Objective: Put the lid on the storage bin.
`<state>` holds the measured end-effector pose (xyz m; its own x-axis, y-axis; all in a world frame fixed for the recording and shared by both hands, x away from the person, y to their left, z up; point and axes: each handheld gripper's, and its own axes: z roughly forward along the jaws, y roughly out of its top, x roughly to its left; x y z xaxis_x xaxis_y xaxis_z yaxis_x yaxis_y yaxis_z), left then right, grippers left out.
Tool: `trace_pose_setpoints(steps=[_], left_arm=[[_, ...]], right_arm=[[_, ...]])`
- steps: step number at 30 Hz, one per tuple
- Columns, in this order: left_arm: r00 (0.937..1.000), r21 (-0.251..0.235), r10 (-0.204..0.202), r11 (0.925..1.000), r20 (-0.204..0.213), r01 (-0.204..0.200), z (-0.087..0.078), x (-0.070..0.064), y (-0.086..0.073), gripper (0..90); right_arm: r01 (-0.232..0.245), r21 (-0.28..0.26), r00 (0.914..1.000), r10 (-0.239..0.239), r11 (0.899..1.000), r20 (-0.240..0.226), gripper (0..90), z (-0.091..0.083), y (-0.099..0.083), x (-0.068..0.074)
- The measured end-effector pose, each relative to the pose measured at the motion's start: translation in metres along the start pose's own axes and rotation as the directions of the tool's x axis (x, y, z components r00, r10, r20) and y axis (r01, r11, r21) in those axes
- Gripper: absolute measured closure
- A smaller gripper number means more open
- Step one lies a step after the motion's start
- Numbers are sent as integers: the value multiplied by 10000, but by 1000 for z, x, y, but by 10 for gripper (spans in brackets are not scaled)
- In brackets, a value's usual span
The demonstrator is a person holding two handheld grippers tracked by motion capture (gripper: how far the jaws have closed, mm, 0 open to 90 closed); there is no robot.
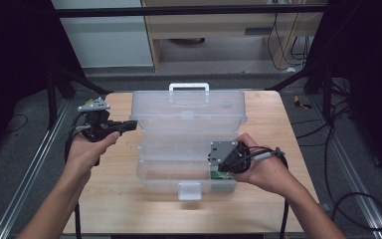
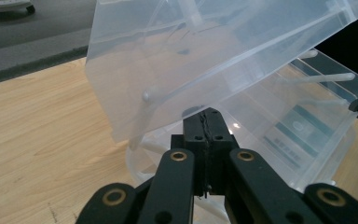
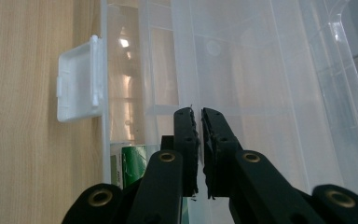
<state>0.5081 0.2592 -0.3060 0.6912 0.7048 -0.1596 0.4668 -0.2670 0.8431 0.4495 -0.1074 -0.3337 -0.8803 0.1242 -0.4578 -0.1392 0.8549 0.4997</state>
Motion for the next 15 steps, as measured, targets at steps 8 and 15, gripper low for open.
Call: trace_pose_setpoints(steps=[8, 15], left_arm=[[9999, 70, 53, 10000, 132, -54, 0, -3, -8, 899], [9997, 47, 35, 10000, 258, -36, -2, -6, -16, 898]], right_arm=[[-436, -22, 9990, 436, 9990, -26, 783, 0, -2, 4], [-1192, -530, 9926, 1203, 9915, 175, 719, -10, -3, 5]])
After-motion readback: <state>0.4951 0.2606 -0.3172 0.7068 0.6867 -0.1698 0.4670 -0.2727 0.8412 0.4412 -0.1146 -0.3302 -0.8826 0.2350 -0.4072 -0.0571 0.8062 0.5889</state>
